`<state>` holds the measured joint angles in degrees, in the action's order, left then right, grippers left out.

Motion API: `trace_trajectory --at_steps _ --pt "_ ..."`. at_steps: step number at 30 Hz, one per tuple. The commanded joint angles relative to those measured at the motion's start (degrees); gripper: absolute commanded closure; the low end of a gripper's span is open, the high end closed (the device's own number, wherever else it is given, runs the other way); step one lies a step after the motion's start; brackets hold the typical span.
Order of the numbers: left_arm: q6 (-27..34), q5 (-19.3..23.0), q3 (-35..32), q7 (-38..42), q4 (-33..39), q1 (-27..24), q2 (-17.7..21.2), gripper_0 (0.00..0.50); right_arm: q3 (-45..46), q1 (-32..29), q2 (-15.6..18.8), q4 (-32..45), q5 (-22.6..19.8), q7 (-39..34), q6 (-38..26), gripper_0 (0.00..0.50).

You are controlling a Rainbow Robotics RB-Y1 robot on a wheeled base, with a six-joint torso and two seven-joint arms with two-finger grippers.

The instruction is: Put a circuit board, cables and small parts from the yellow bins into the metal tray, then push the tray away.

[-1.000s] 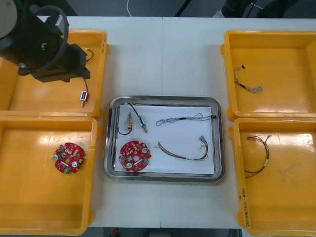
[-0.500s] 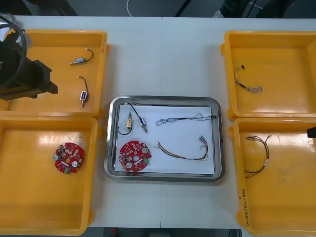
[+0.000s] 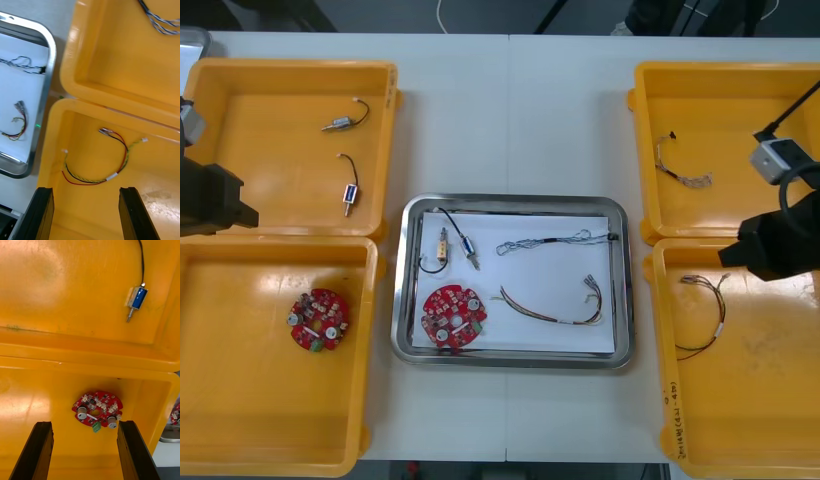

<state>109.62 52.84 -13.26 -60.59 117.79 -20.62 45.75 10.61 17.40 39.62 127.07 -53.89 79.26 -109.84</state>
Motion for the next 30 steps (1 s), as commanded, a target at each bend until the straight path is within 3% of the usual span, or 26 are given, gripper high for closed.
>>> trace_trajectory --at_steps 1,9,16,21,30 --pt "0.38 0.60 -2.82 -4.01 3.50 3.75 2.76 0.000 -6.66 5.62 2.13 1.69 -0.96 -2.70 -0.16 0.000" --pt "0.38 0.68 -4.75 -4.98 6.40 8.67 2.94 0.000 -18.52 12.30 1.52 1.78 -1.13 -1.38 -0.16 0.000" --pt "0.38 0.33 -5.63 -7.27 6.75 9.73 2.94 0.000 -28.81 18.10 -1.65 1.69 1.41 1.08 -0.16 0.000" --pt "0.38 0.68 -5.63 -7.97 6.75 9.81 2.94 0.000 -35.84 22.50 -4.55 1.69 5.90 8.72 -0.16 0.000" --pt "0.38 0.68 -5.63 -8.58 6.75 9.73 2.94 0.000 -44.36 24.34 -8.24 1.69 10.20 18.83 -0.16 0.000"
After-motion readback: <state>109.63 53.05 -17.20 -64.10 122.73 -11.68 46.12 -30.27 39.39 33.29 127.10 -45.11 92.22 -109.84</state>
